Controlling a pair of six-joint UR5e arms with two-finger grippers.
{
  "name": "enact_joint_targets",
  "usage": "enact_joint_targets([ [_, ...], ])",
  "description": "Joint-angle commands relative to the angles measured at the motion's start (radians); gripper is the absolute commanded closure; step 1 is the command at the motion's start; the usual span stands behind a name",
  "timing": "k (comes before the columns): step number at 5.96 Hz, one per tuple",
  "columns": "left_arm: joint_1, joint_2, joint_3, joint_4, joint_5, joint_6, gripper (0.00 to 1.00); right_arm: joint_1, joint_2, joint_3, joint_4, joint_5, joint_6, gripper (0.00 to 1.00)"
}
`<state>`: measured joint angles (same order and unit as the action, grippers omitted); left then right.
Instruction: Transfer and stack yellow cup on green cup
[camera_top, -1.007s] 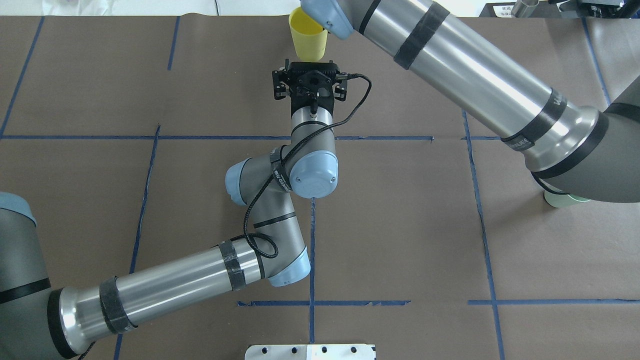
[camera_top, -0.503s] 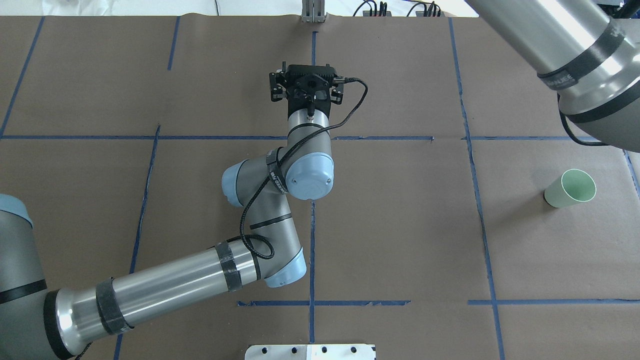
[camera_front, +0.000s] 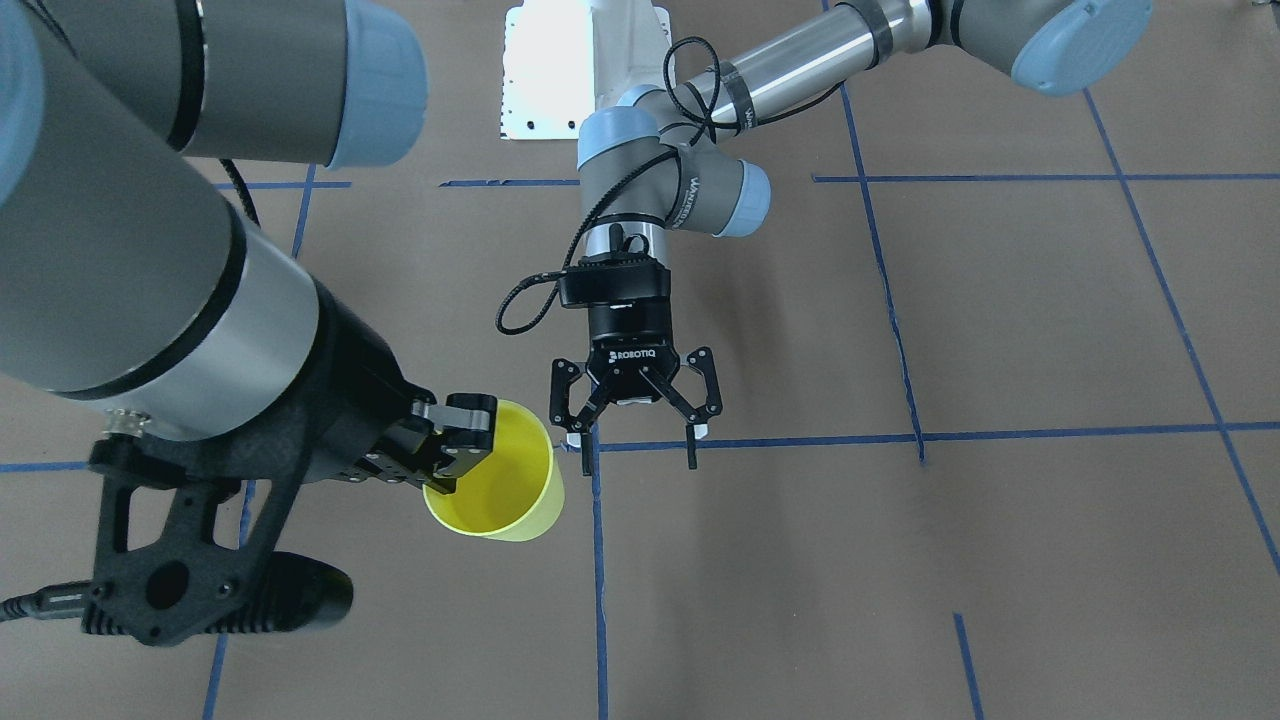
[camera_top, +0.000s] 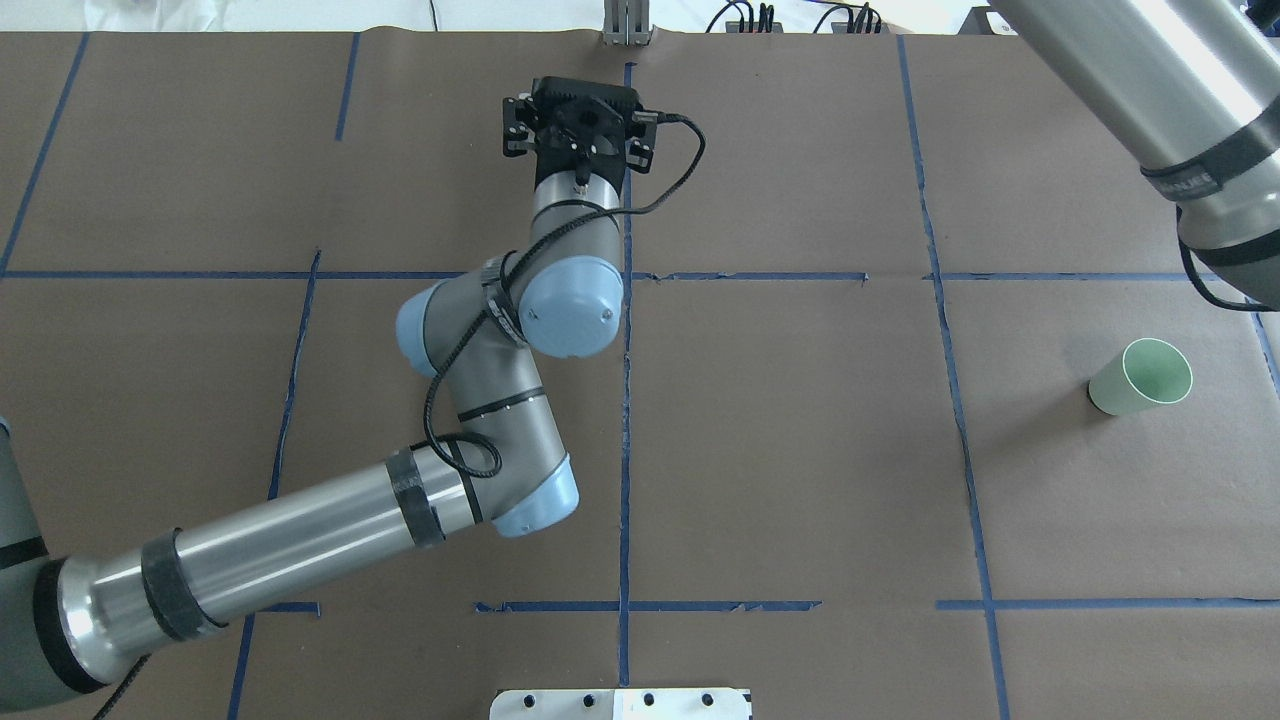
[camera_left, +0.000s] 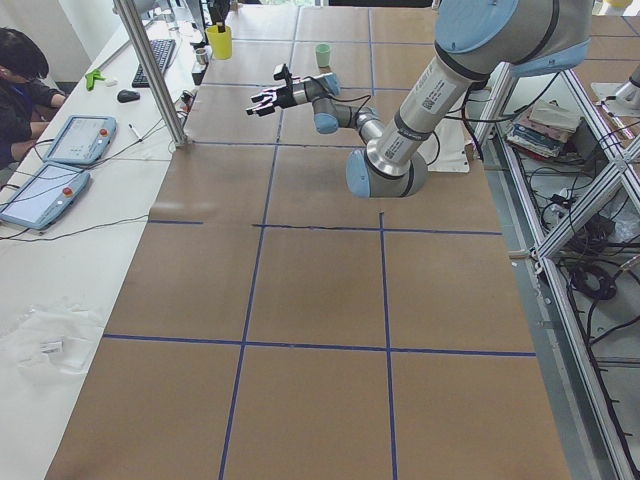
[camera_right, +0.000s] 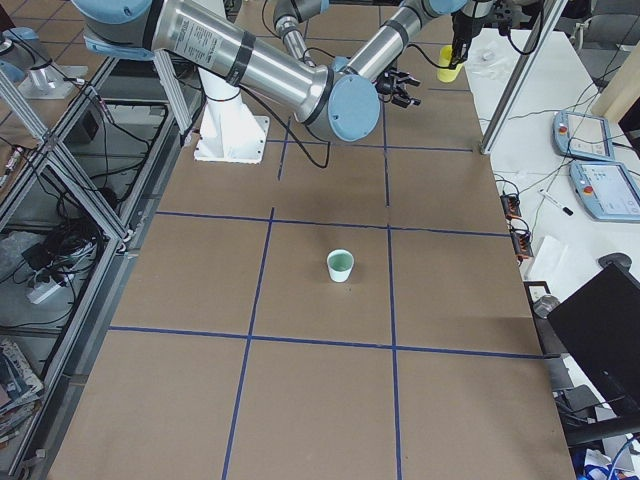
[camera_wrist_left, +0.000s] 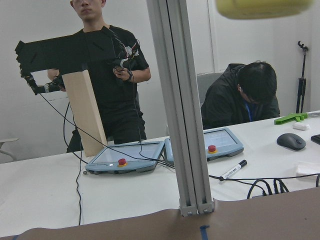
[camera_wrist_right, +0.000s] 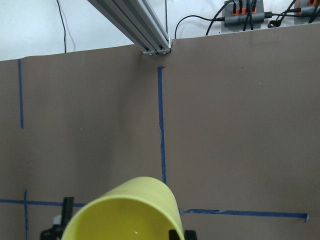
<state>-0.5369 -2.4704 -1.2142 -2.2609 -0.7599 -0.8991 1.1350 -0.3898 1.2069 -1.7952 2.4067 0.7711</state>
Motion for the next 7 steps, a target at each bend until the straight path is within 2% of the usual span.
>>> enact_joint_targets([
  [1, -0.139, 0.059, -0.03, 0.007, -0.266, 0.005, 0.01, 0.009, -0.143, 0.154, -0.001, -0.03, -0.019, 1.0],
  [2, -0.222, 0.118, -0.077, 0.023, -0.464, 0.006, 0.01, 0.02, -0.252, 0.272, -0.004, -0.031, -0.065, 1.0],
  [3, -0.295, 0.122, -0.125, 0.19, -0.637, 0.006, 0.0, 0.023, -0.347, 0.387, -0.054, -0.041, -0.128, 1.0],
  [4, -0.367, 0.125, -0.184, 0.321, -0.815, 0.037, 0.0, 0.032, -0.425, 0.511, -0.16, -0.076, -0.216, 1.0],
  [5, -0.423, 0.161, -0.249, 0.431, -0.948, 0.125, 0.0, 0.066, -0.542, 0.634, -0.209, -0.081, -0.343, 1.0],
  [7, -0.527, 0.249, -0.329, 0.552, -1.207, 0.317, 0.0, 0.088, -0.79, 0.793, -0.198, -0.083, -0.514, 1.0],
])
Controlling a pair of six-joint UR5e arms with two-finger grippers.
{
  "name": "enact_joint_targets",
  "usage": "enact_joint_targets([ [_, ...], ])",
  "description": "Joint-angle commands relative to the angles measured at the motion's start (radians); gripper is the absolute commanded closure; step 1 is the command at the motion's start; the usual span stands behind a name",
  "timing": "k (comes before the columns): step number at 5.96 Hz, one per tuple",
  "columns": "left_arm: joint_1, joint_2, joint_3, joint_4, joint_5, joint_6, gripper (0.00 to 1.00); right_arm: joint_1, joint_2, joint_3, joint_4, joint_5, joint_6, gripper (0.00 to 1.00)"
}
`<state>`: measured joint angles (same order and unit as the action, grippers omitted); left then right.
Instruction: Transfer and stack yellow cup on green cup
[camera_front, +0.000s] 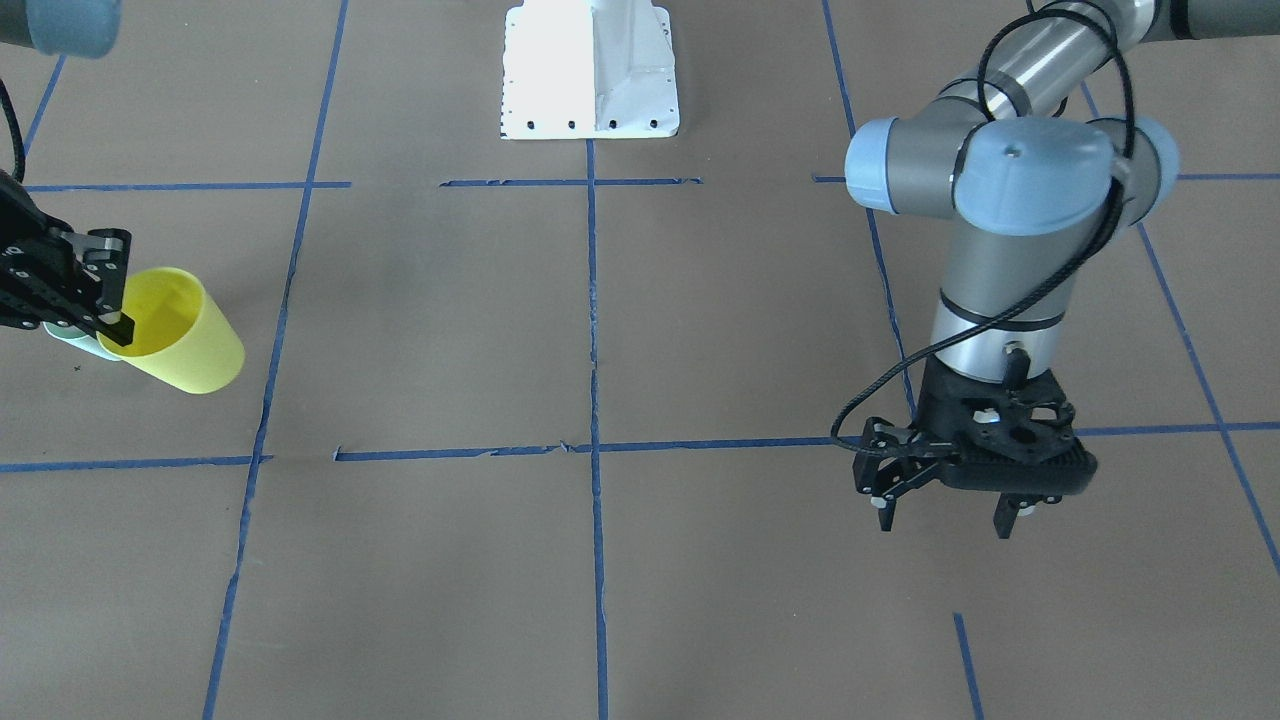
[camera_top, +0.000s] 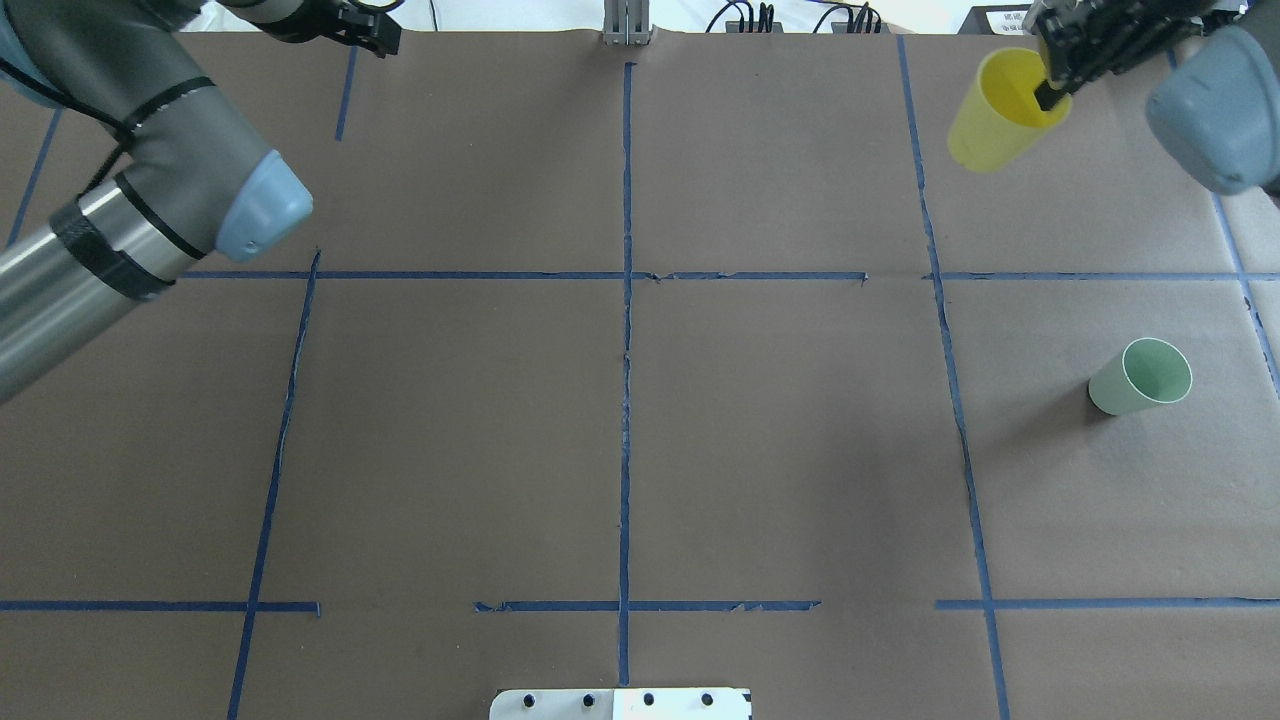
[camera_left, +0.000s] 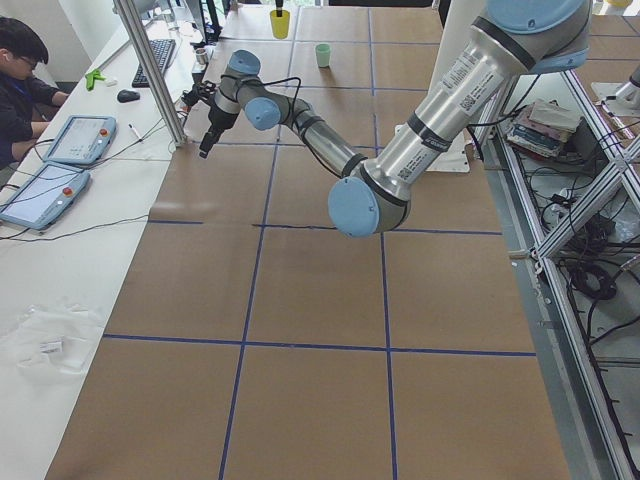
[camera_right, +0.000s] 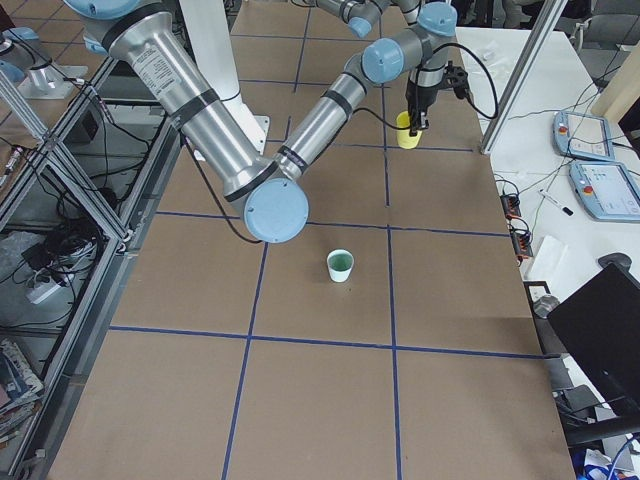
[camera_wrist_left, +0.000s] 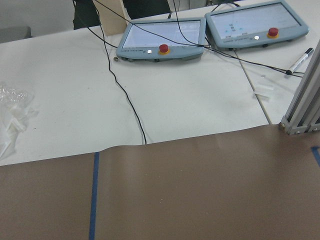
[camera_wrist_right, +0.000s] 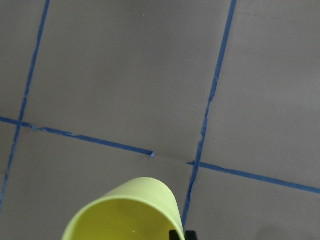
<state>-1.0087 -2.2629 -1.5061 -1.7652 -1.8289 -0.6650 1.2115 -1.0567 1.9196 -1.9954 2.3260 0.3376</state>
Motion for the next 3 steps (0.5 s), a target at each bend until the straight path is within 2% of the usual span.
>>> enact_joint_targets([
  [1, -0.105, 0.127, -0.074, 0.059, -0.271, 0.16, 0.0, 0.011, -0.261, 0.146, 0.044, -0.019, -0.107, 1.0],
  [3, -0.204, 0.271, -0.121, 0.066, -0.512, 0.237, 0.0, 0.016, -0.533, 0.15, 0.348, -0.019, -0.095, 1.0],
])
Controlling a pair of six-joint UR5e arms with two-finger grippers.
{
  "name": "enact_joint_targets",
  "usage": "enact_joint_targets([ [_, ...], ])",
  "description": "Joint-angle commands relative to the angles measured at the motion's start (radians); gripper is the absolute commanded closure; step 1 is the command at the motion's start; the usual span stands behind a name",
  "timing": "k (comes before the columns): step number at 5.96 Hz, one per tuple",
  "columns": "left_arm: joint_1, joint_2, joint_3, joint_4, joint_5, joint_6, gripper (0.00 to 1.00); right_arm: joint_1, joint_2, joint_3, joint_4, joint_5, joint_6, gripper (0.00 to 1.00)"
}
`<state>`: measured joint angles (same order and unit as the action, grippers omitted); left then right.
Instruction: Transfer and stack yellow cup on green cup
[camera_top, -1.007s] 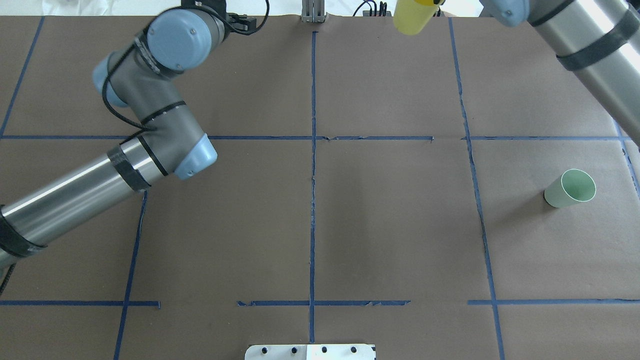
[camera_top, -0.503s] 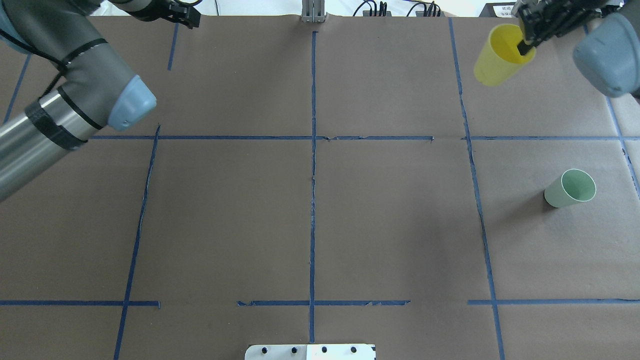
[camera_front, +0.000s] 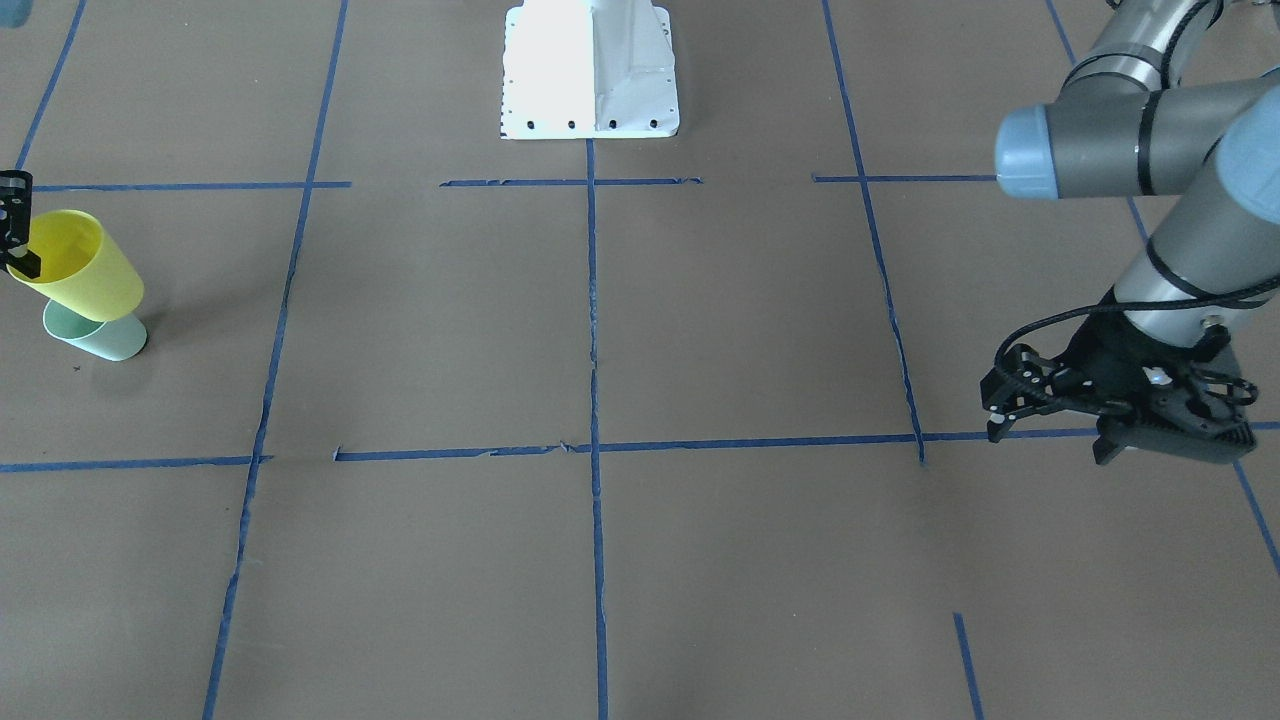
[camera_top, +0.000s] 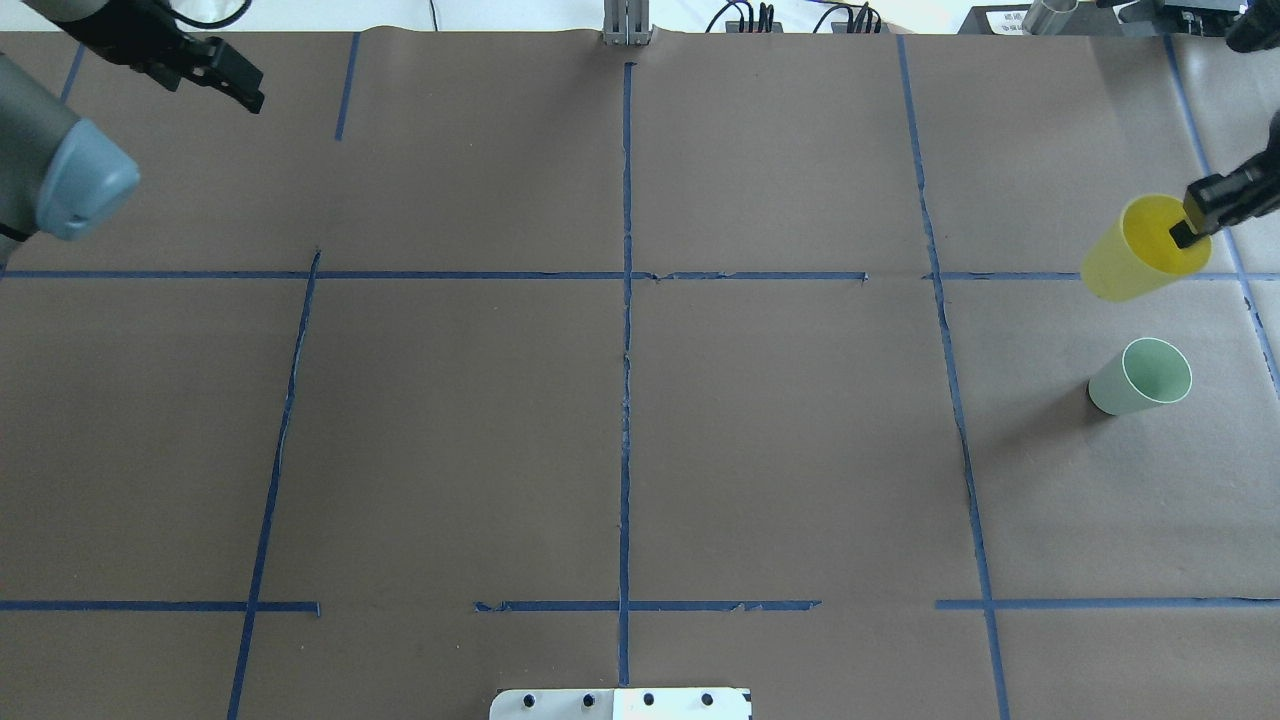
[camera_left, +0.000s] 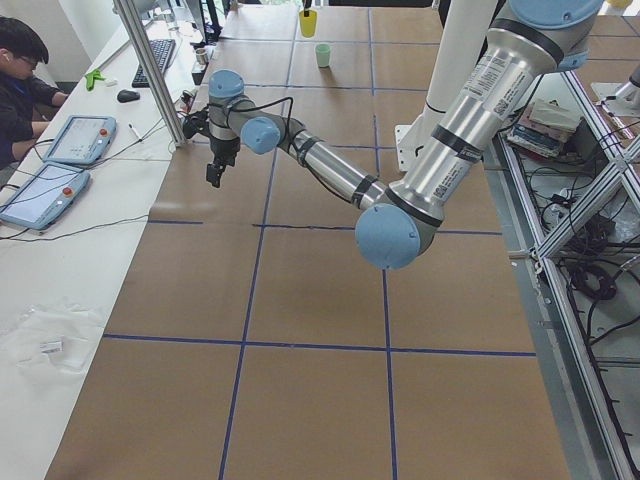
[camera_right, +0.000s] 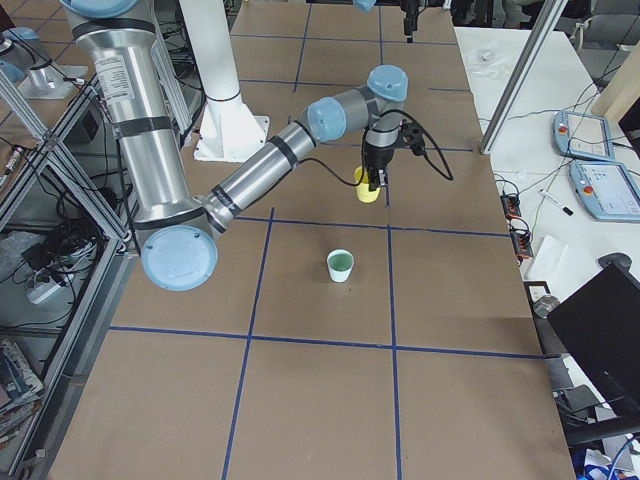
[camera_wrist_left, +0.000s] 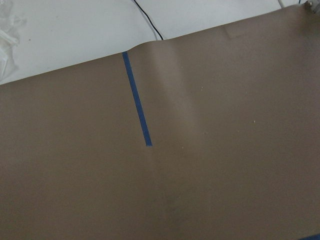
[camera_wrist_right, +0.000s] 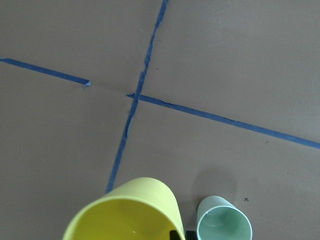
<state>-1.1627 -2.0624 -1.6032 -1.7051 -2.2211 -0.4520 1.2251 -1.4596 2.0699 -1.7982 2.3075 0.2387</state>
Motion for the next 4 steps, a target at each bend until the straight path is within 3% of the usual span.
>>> enact_joint_targets([
  [1, -0.087, 0.153, -0.094, 0.08, -0.149, 0.036, 0.0, 0.005, -0.158, -0.005, 0.164, 0.01, 0.002, 1.0],
  [4, -0.097, 0.196, -0.142, 0.084, -0.143, 0.036, 0.0, 0.002, -0.163, -0.114, 0.171, 0.01, 0.007, 1.0],
])
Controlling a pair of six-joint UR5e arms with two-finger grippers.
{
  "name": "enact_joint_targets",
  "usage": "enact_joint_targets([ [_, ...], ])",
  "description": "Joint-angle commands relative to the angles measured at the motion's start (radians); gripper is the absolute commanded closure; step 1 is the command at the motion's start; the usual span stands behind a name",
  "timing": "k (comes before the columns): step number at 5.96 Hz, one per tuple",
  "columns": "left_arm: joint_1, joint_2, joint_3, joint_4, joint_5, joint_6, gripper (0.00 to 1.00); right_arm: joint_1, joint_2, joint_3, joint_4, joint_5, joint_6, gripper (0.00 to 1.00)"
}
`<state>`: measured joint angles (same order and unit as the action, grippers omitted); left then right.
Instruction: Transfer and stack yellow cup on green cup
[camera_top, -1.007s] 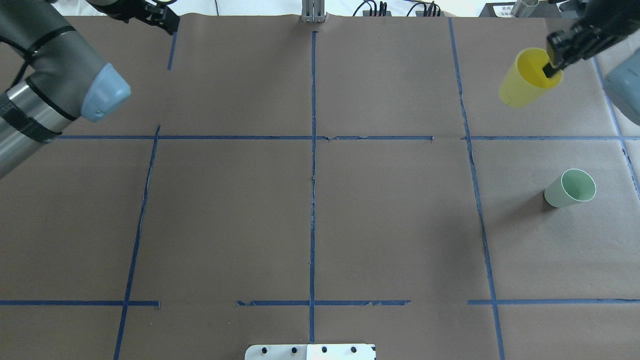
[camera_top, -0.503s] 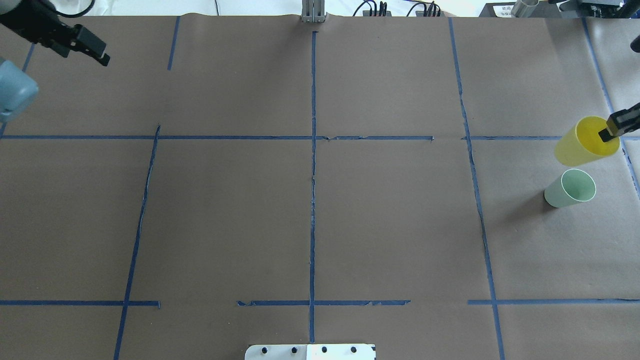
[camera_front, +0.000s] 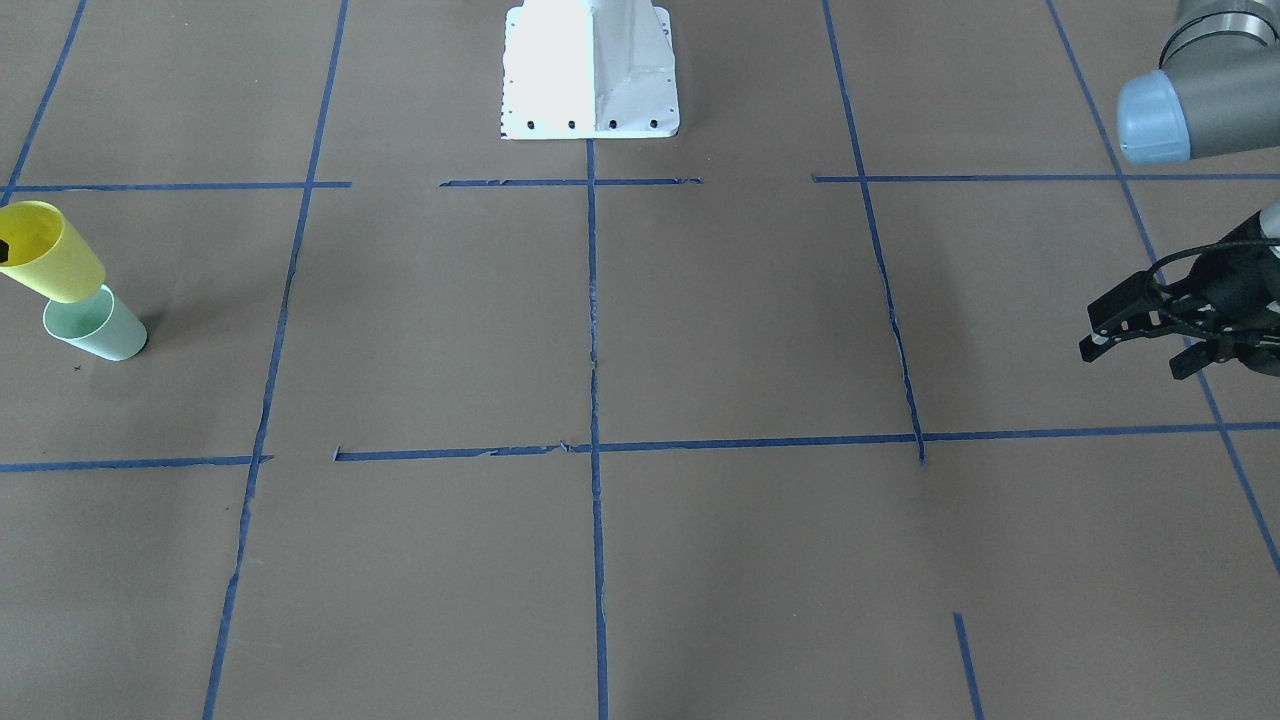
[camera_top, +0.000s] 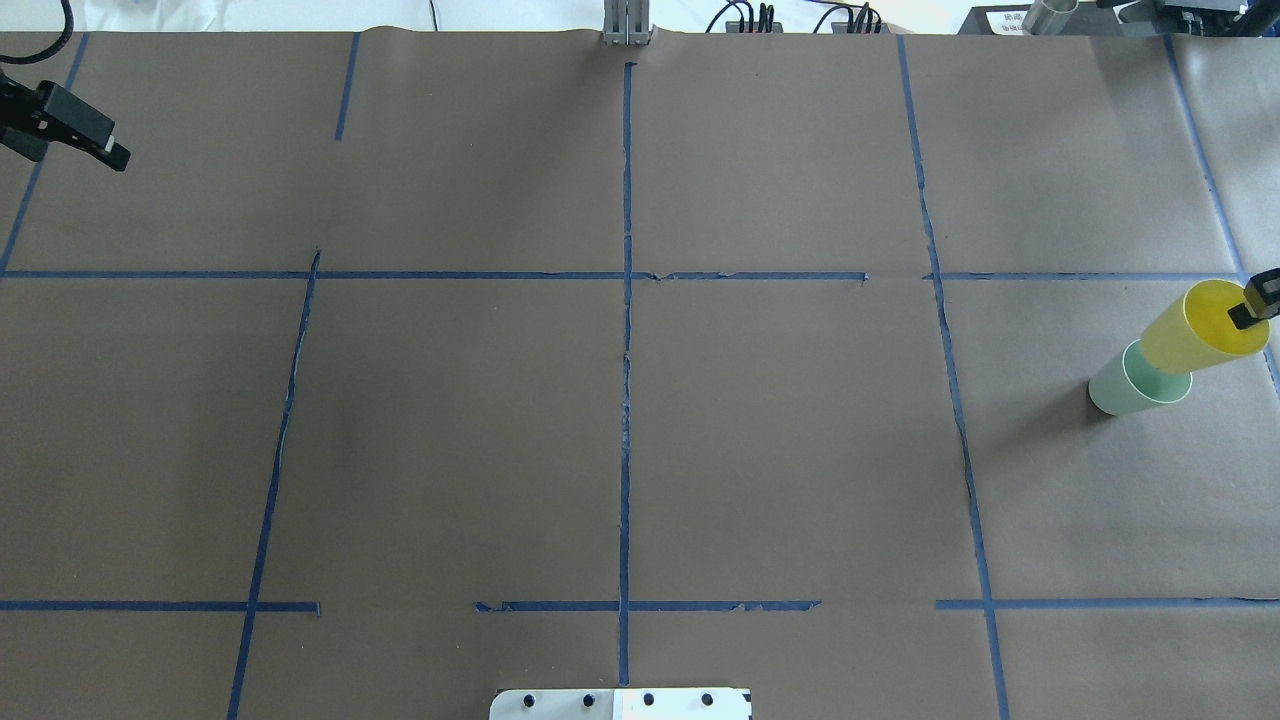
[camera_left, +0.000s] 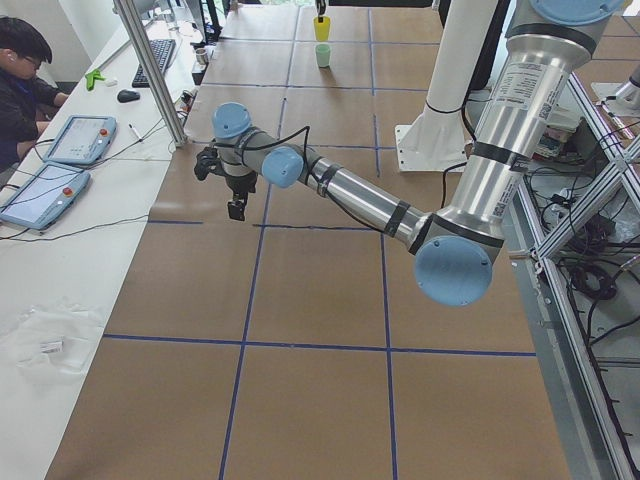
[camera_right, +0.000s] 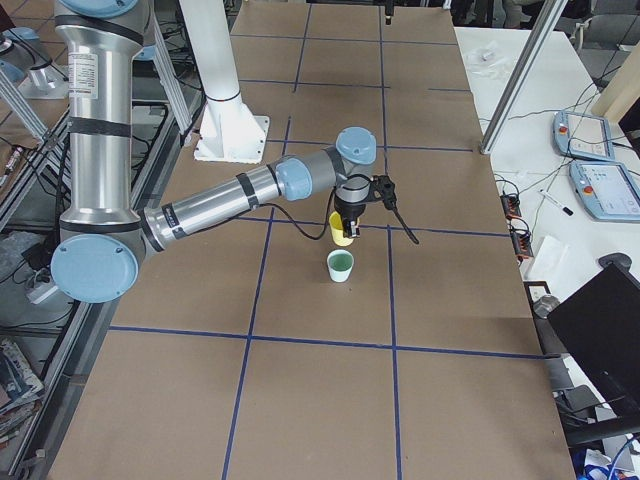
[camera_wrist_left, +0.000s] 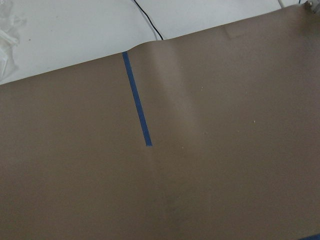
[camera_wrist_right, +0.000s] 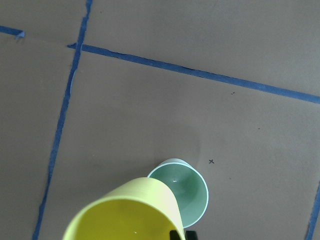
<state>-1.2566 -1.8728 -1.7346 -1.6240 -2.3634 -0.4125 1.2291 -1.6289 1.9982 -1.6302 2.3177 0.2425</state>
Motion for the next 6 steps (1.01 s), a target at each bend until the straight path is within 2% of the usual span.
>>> enact_joint_targets([
  [1, -0.003, 0.011, -0.022, 0.001, 0.0, -0.006, 0.0, -0.003, 0.009, -0.068, 0.004, 0.0, 0.001, 1.0],
  [5, -0.003, 0.011, -0.036, 0.003, -0.002, -0.009, 0.0, -0.02, 0.011, -0.094, 0.006, -0.001, 0.003, 1.0],
  [6, -0.001, 0.011, -0.036, 0.003, -0.001, -0.009, 0.0, -0.031, 0.038, -0.11, 0.006, -0.001, 0.006, 1.0],
])
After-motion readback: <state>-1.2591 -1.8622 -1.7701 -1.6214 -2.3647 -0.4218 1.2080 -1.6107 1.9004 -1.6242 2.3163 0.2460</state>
